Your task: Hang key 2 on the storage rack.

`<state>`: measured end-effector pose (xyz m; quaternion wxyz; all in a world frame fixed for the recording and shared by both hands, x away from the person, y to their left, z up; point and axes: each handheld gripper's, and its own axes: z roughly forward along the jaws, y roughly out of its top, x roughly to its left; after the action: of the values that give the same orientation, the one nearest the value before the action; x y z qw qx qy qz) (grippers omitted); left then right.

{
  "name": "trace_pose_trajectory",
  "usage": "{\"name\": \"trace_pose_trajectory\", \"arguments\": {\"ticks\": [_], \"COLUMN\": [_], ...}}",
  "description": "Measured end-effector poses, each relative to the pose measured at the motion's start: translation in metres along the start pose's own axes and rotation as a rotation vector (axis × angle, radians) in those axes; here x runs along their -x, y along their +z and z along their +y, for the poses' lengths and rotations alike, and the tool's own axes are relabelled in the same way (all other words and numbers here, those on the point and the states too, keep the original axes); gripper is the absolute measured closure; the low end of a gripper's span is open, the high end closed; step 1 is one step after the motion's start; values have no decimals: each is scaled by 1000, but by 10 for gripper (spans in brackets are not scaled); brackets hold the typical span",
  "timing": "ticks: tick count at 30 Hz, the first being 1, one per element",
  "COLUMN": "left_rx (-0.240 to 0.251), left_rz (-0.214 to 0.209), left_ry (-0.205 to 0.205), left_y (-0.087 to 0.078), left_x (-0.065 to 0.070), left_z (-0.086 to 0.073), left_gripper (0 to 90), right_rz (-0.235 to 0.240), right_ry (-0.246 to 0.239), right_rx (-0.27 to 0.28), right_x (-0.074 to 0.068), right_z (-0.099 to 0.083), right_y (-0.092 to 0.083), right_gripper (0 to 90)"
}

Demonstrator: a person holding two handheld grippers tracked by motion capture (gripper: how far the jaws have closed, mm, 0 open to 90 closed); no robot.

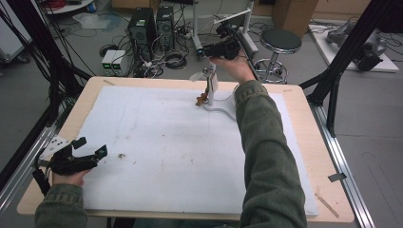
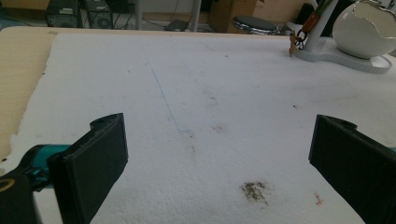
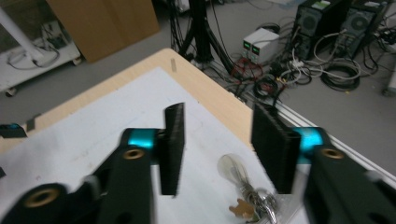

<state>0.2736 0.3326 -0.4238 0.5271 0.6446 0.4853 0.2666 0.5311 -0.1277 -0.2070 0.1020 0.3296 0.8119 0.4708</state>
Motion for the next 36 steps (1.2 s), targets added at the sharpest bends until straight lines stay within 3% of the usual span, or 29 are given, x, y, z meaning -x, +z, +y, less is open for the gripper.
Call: {"name": "trace_pose_trajectory", "arguments": {"ticks": [2, 3, 4, 6, 7, 9, 10, 12, 14, 20, 25, 28, 36], "left_rx": [-3, -2, -2, -2, -2, -3, -3, -2, -2, -8, -6, -7, -1], "left_rz": [-1, 0, 1, 1, 2, 2, 3, 2, 4, 4, 5, 5, 6], "left_ry": [4, 3, 2, 1, 1, 2, 2, 2, 2, 0, -2, 0, -1], "left_y": [0, 0, 0, 0, 0, 0, 0, 0, 0, 1, 0, 0, 0], "left_x": [0, 0, 0, 0, 0, 0, 0, 0, 0, 0, 0, 0, 0], "left_z": [0, 0, 0, 0, 0, 0, 0, 0, 0, 0, 0, 0, 0], "left_gripper": [50, 50, 50, 50, 50, 50, 50, 50, 50, 50, 50, 50, 50], "right_rz": [-1, 1, 1, 7, -9, -18, -29, -33, -62, -118, -126, -138, -157], "right_ry": [-5, -10, -10, 4, -5, -9, -8, -9, -24, -45, -42, -61, -50], "right_rx": [-10, -7, -7, 10, 6, 8, 5, -1, -17, -6, 16, -10, 3], "right_x": [-3, -7, -7, -11, -14, -16, -18, -19, -22, -34, -39, -44, -54], "right_z": [-4, -7, -7, -9, -12, -13, -16, -17, -20, -21, -28, -30, -29], "right_y": [1, 1, 1, 1, -1, -2, -3, -5, -7, -12, -16, -18, -33], "right_gripper": [439, 340, 340, 254, 194, 172, 101, 99, 4, 3, 3, 4, 4]}}
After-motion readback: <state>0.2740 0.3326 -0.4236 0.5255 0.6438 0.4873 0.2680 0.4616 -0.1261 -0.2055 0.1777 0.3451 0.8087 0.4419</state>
